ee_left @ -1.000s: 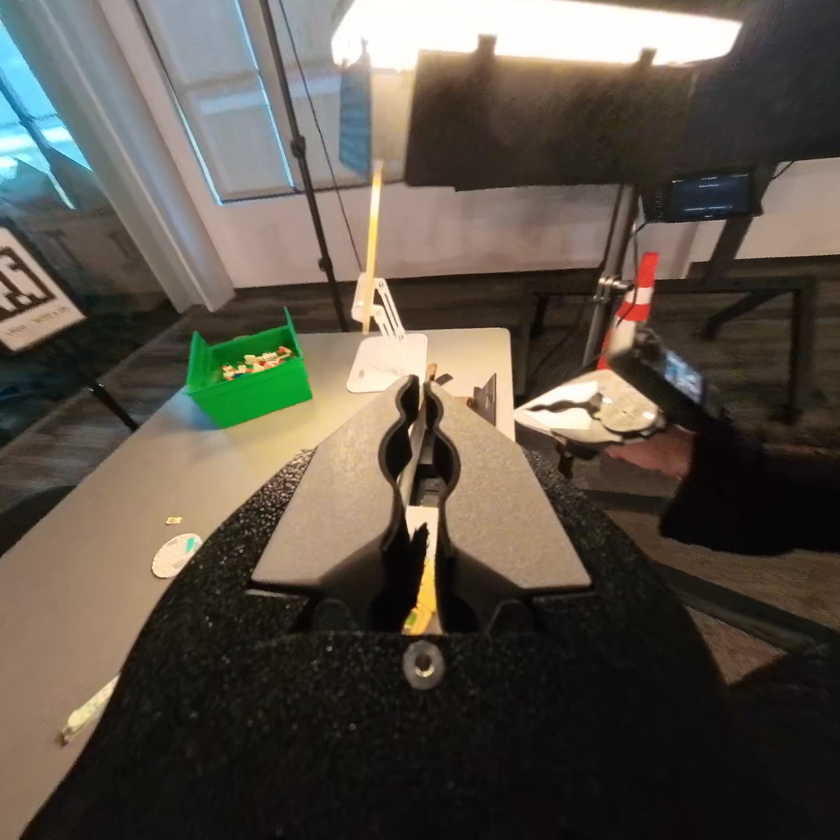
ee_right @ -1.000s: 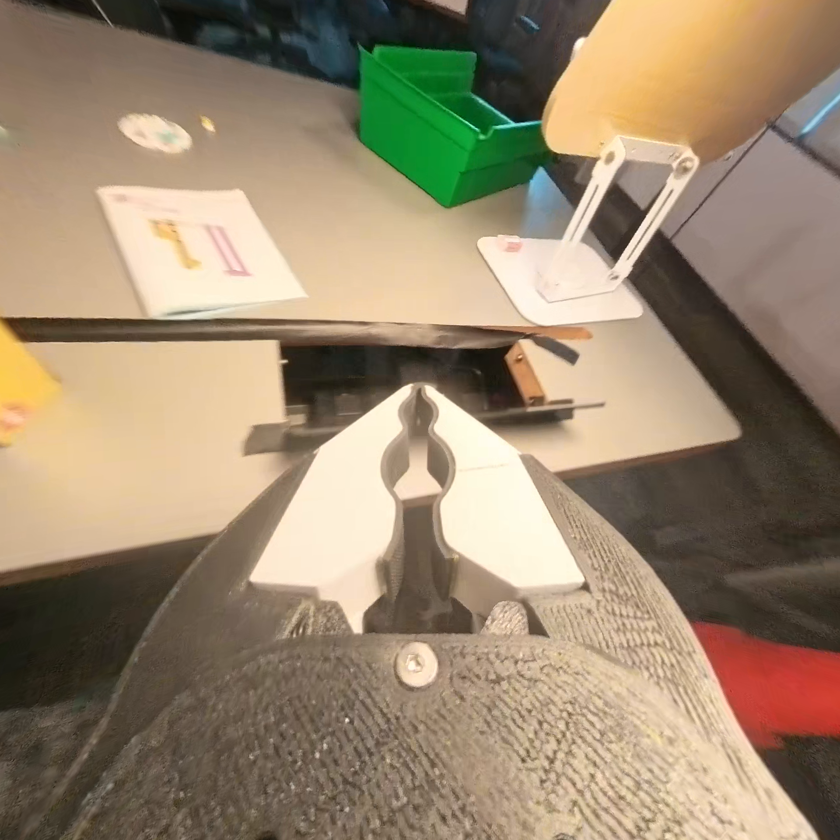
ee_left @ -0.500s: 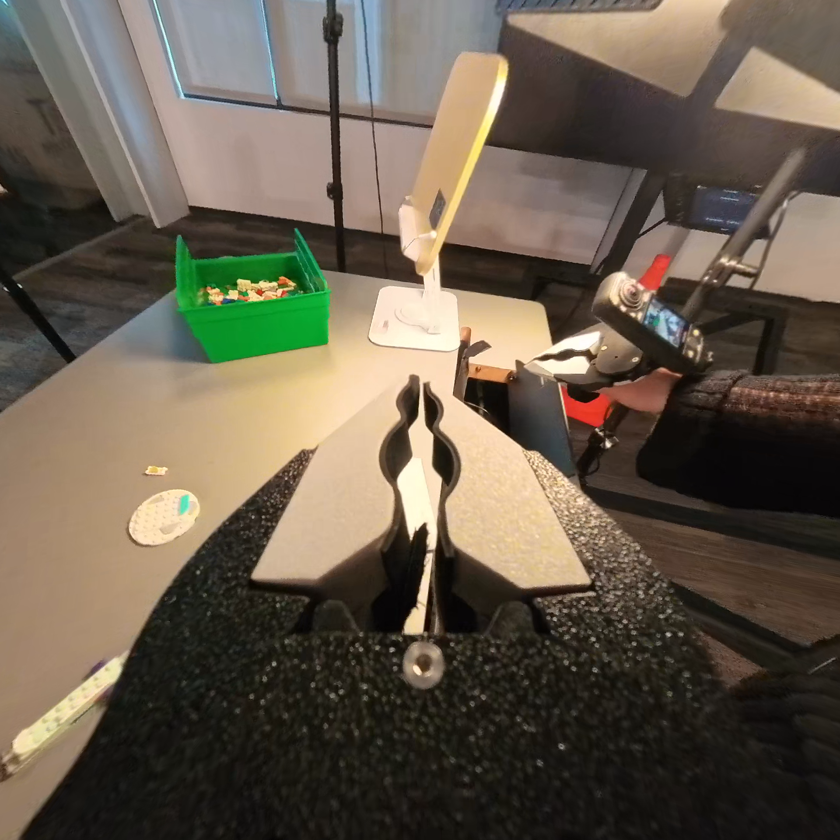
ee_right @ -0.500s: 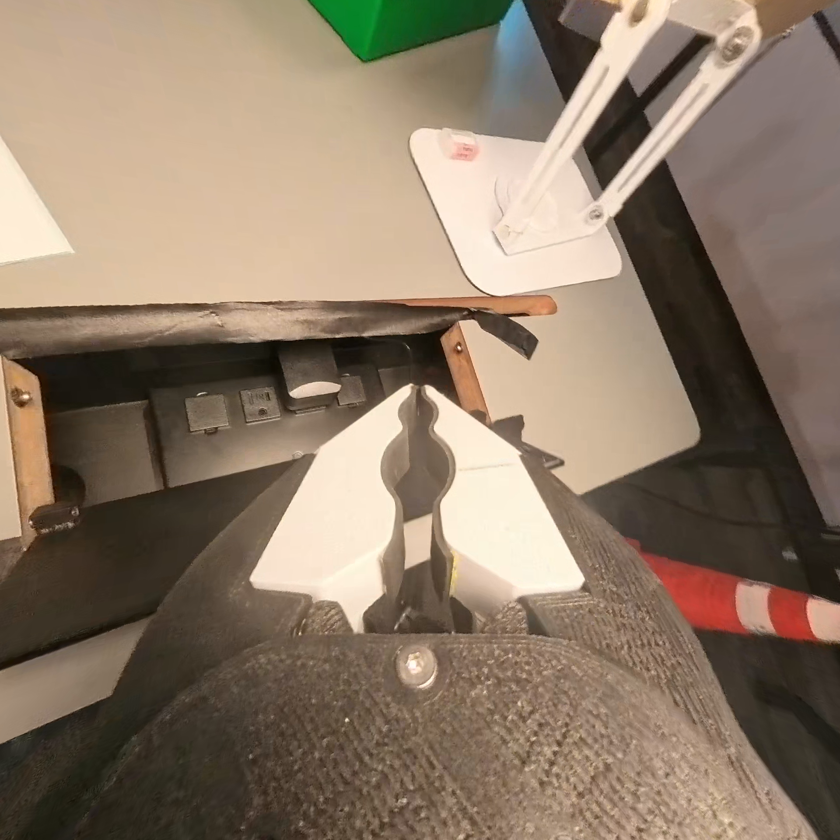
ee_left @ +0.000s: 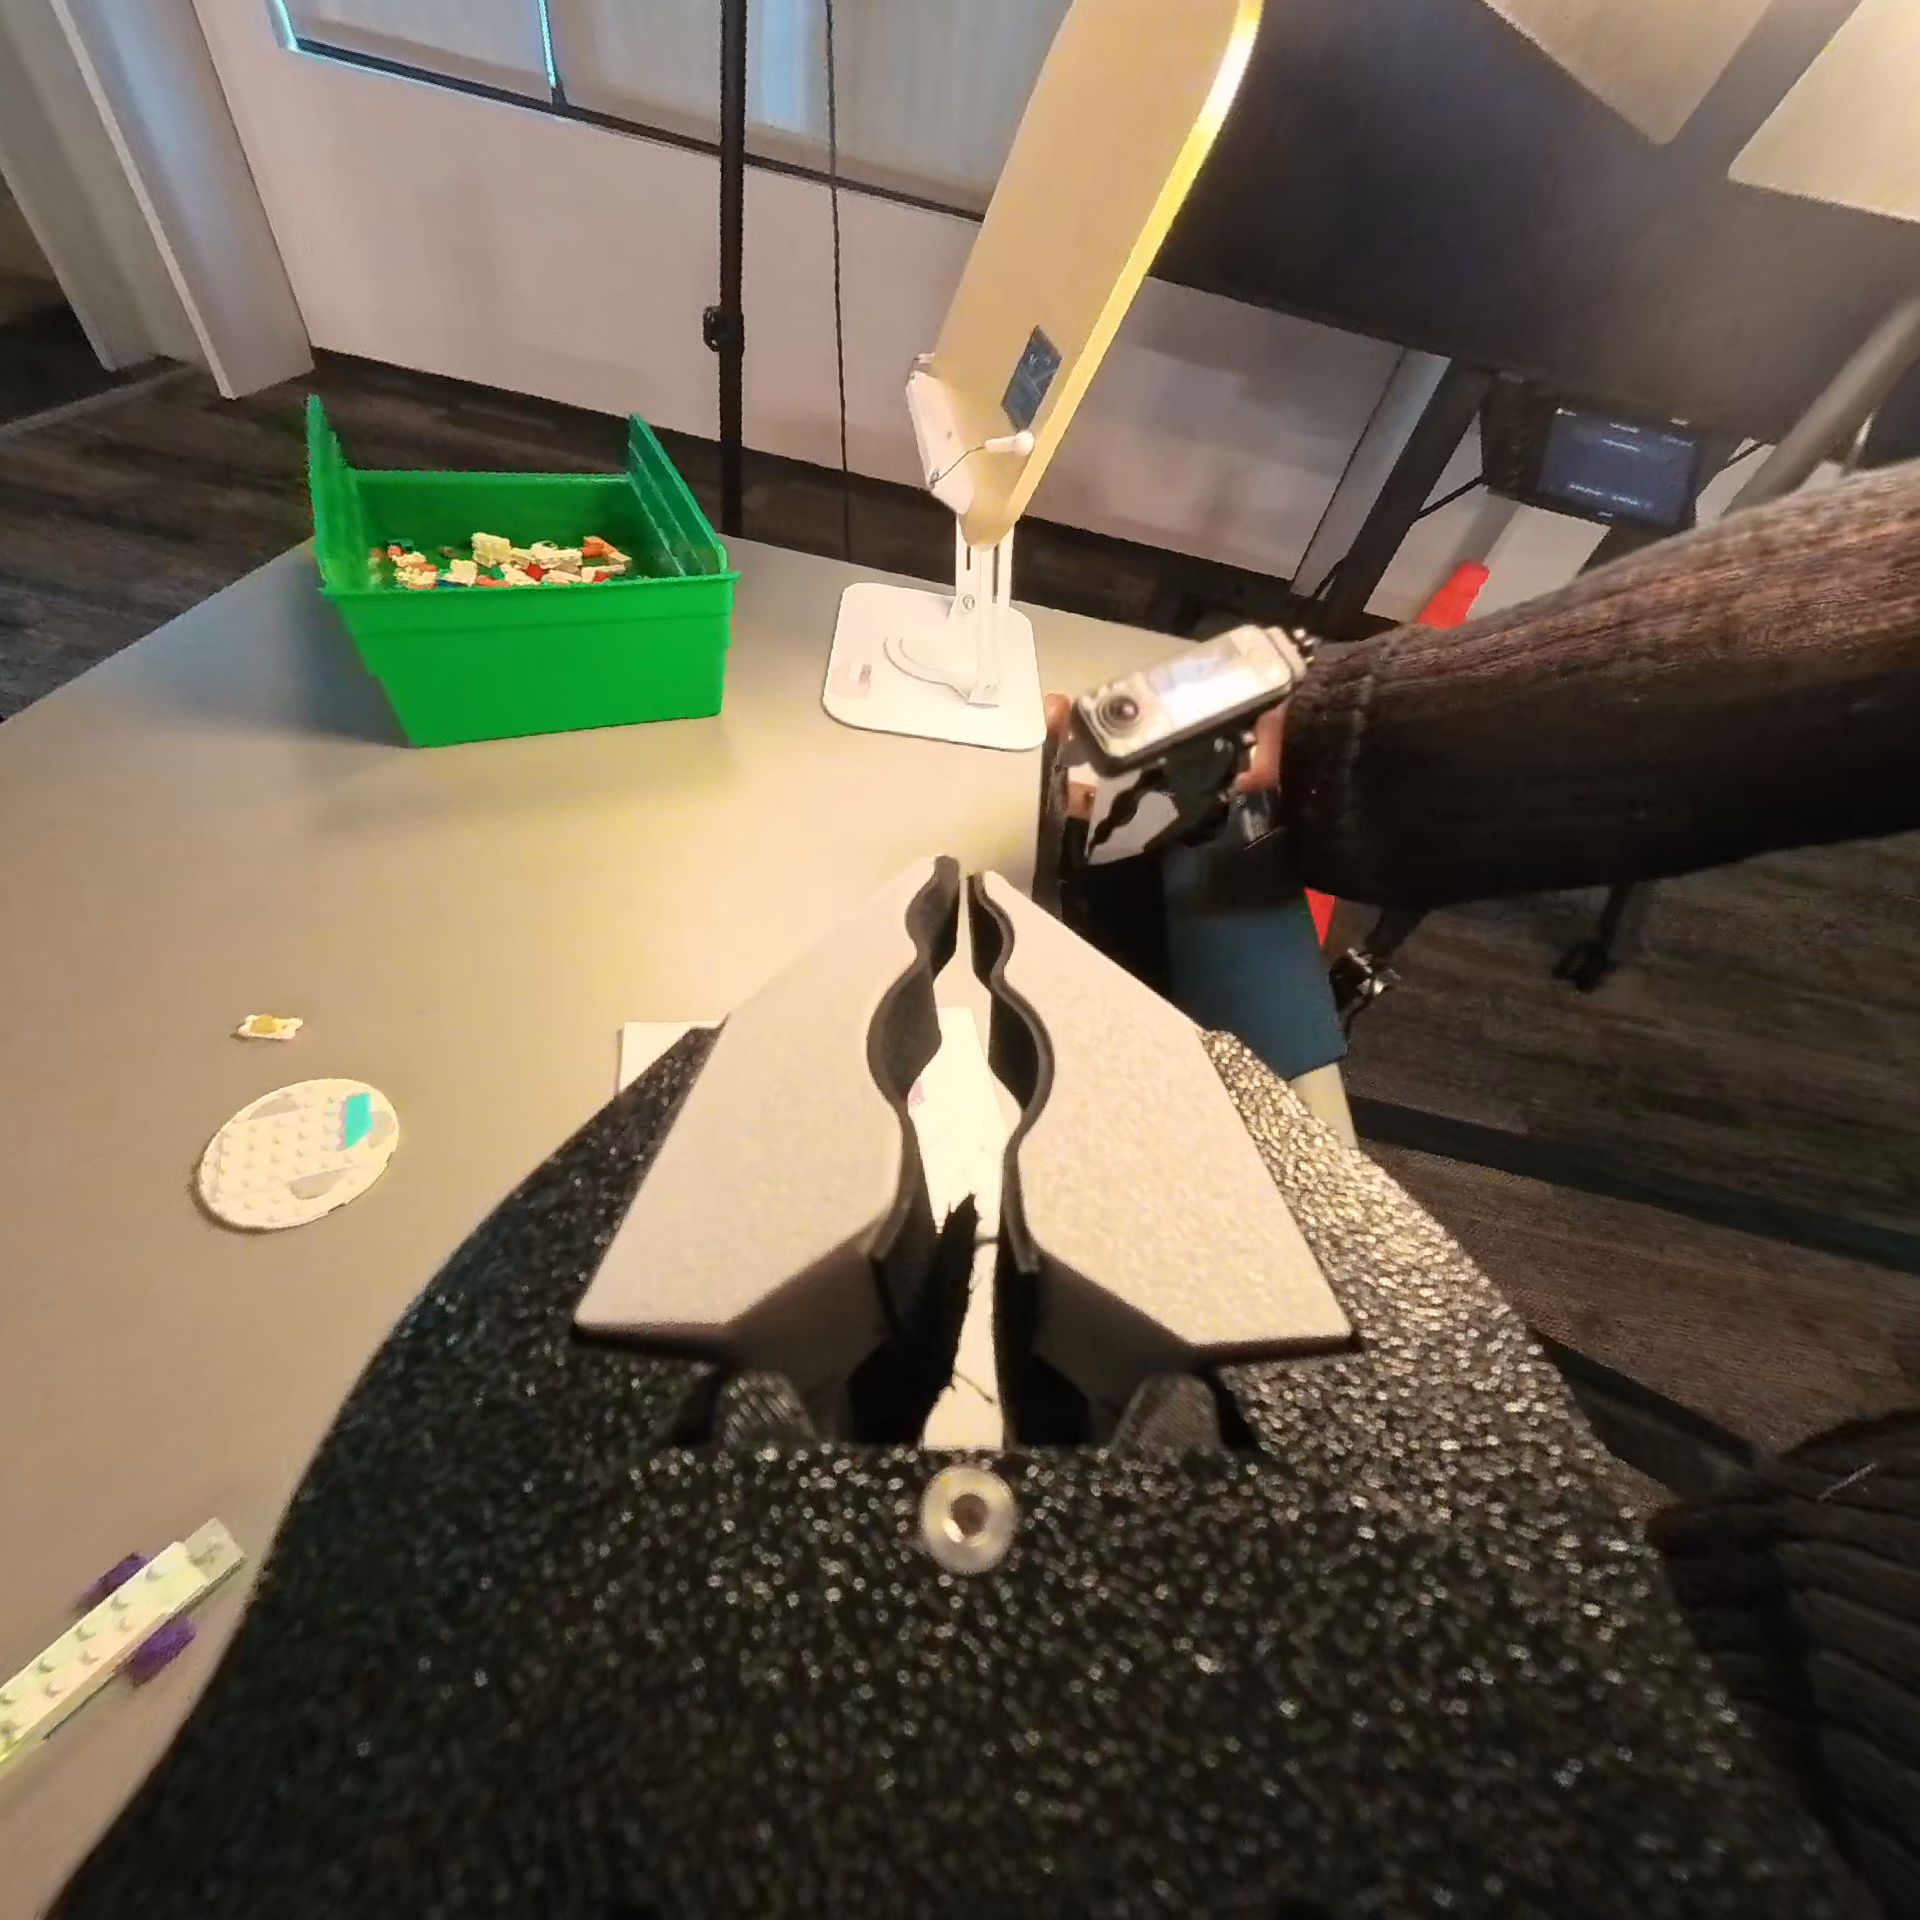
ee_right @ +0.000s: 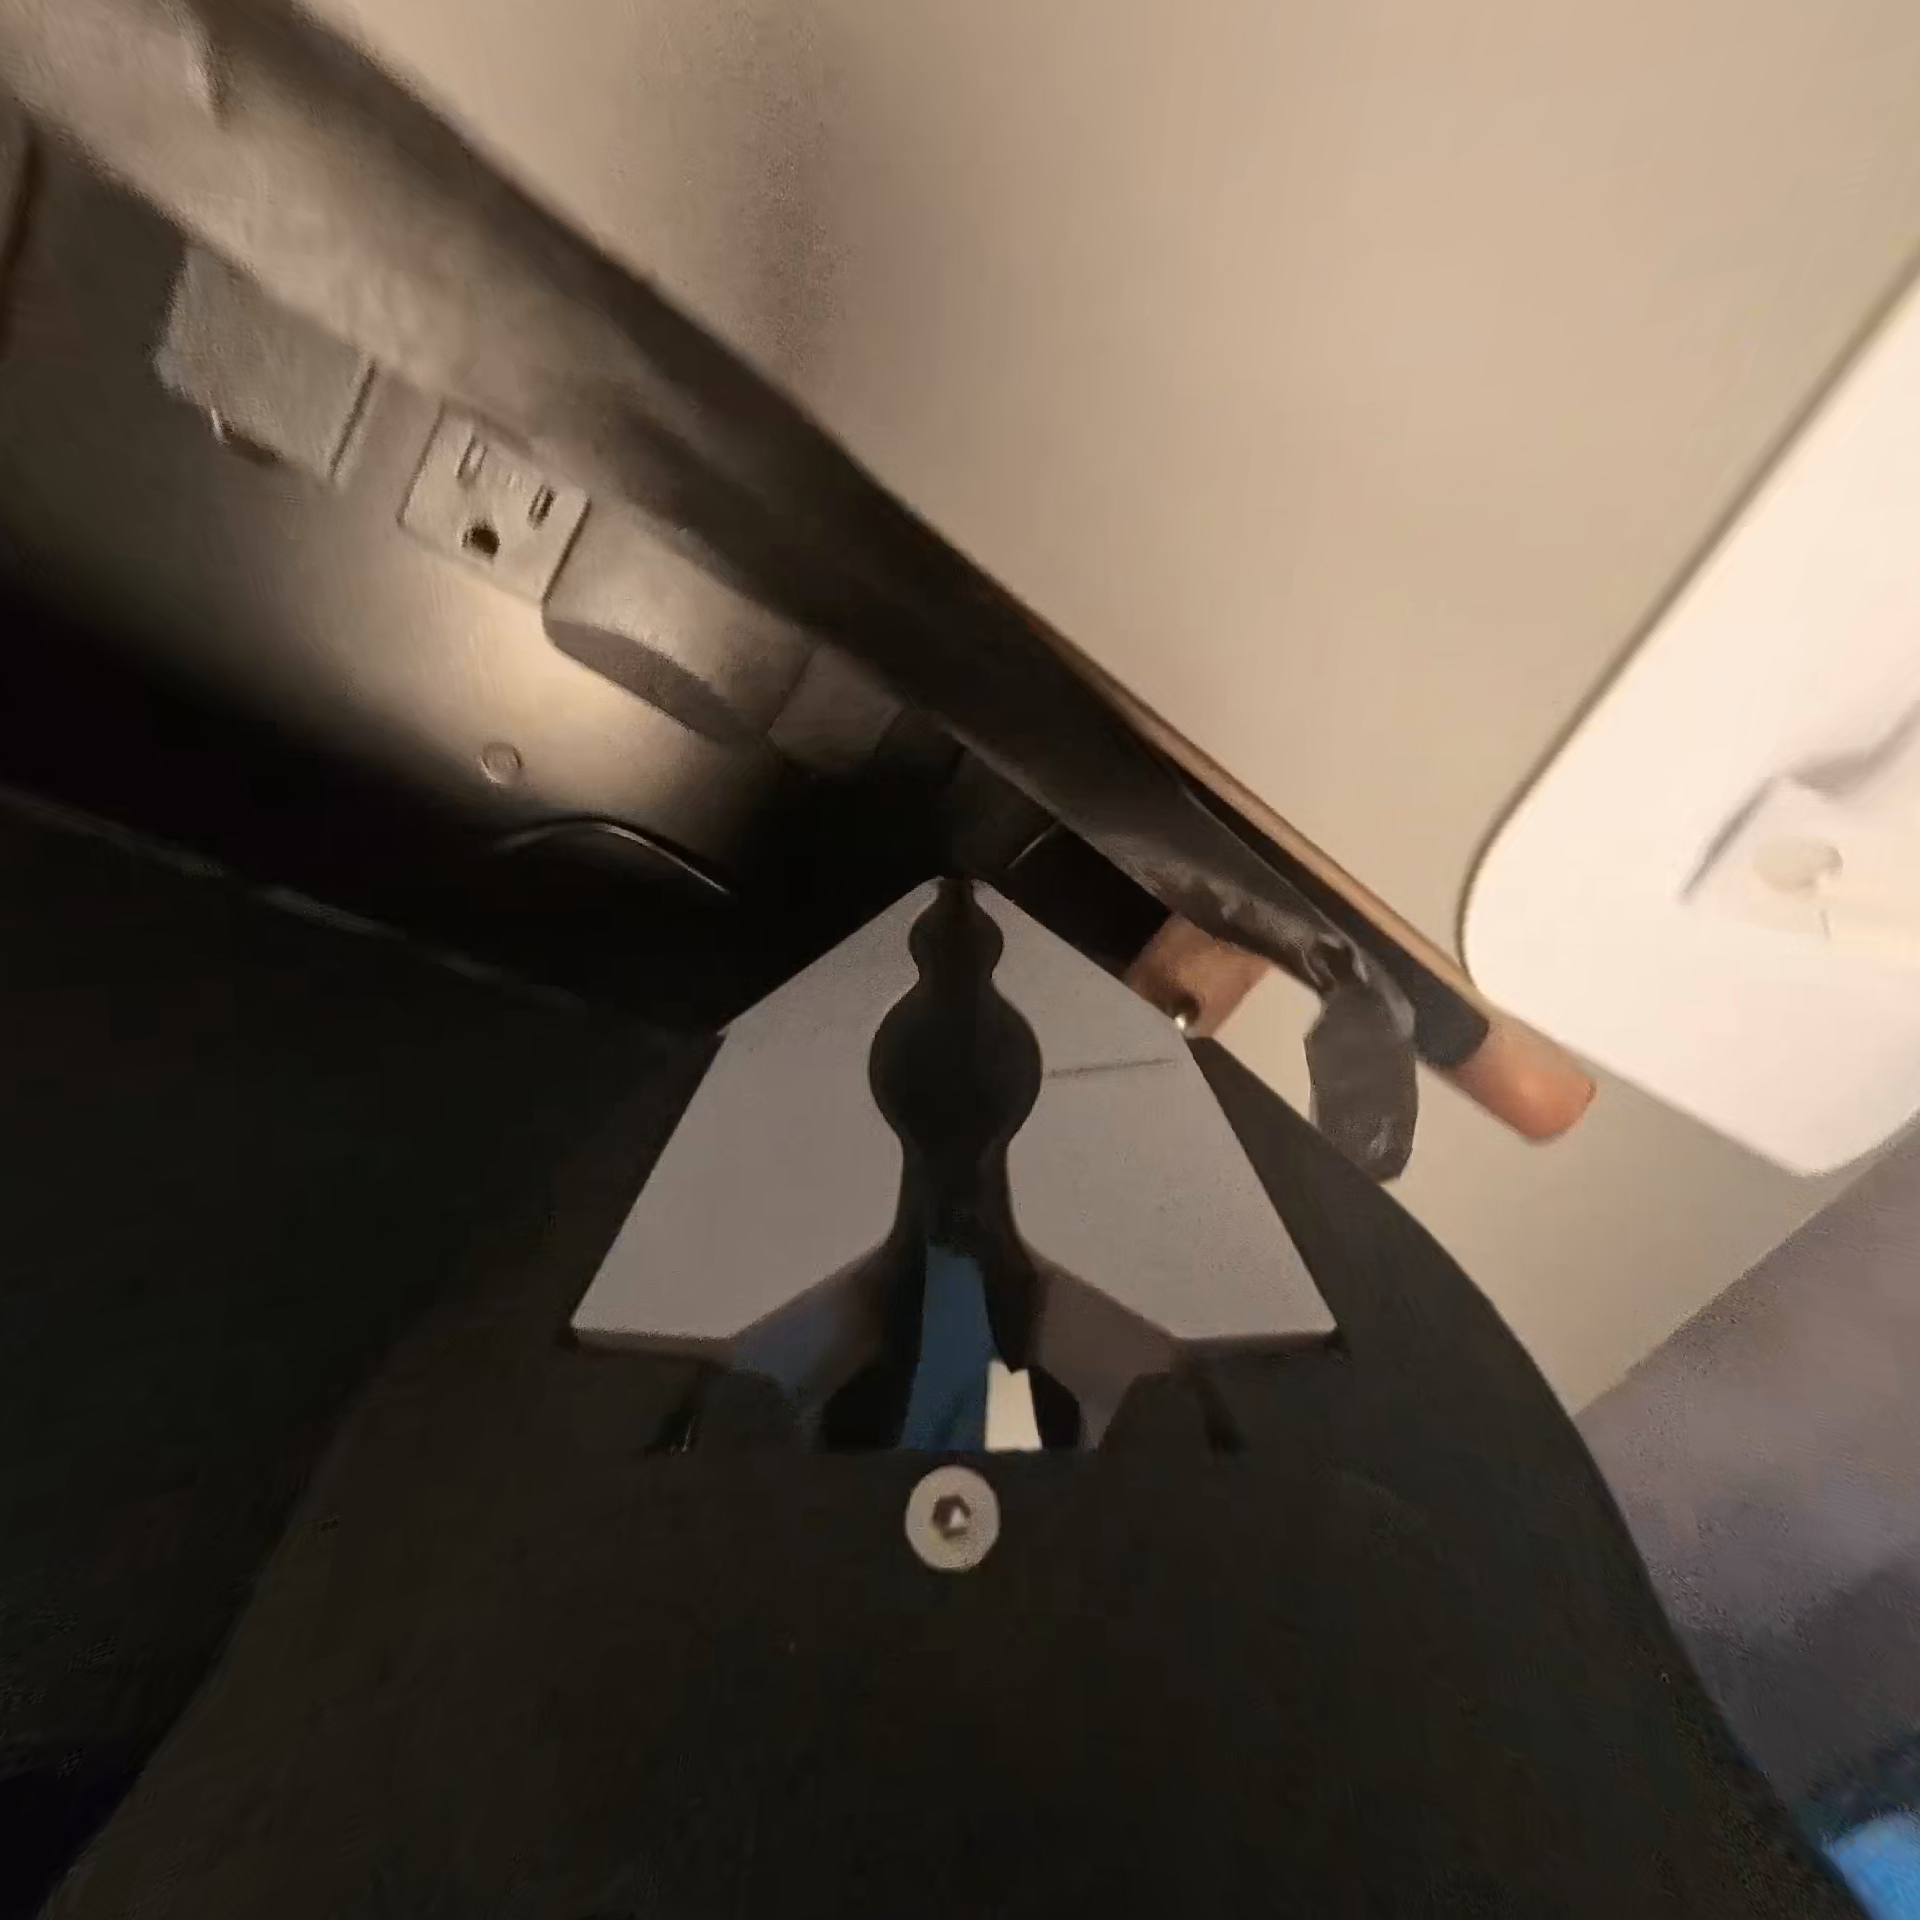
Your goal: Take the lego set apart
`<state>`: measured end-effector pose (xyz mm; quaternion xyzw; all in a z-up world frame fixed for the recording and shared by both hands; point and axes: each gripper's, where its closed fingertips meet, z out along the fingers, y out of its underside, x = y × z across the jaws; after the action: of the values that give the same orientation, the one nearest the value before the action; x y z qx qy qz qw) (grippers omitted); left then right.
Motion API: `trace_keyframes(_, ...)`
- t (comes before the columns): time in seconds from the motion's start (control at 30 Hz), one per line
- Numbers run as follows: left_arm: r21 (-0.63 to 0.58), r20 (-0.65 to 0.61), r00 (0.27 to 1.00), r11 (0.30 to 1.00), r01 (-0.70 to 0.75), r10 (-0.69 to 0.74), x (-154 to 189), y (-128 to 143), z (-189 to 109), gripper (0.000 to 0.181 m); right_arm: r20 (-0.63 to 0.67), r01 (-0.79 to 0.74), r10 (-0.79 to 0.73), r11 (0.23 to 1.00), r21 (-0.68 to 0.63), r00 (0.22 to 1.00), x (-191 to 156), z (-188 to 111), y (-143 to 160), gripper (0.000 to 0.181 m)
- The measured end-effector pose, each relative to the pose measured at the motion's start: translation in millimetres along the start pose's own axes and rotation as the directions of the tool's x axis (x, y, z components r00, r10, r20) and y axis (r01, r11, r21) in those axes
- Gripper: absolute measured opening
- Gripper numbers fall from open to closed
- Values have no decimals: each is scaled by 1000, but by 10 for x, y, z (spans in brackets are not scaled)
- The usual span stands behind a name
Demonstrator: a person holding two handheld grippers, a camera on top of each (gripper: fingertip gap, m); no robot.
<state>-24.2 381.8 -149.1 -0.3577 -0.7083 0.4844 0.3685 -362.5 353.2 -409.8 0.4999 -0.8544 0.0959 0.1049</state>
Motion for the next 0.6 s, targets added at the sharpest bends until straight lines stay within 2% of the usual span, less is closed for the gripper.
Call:
trace_keyframes(0.13, -14, 1, 1000, 1000, 9, -9, -19, 53, -24, 0, -49, 275, -278, 959, -70, 959, 0, 181, 36, 0)
trace_keyframes(0.27, -23, 0, 1000, 1000, 3, -3, 6, 84, -40, 0, -70, 482, -498, 860, -169, 864, 3, 330, 131, 0)
trace_keyframes(0.47, -55, -7, 1000, 998, 8, -8, 54, 204, -37, 0, -201, 597, -647, 759, -259, 735, 194, 436, 126, 0)
trace_keyframes(0.6, -71, -14, 1000, 997, 18, -19, 83, 271, -22, 0, -150, 652, -697, 712, -263, 701, 180, 519, 125, 0)
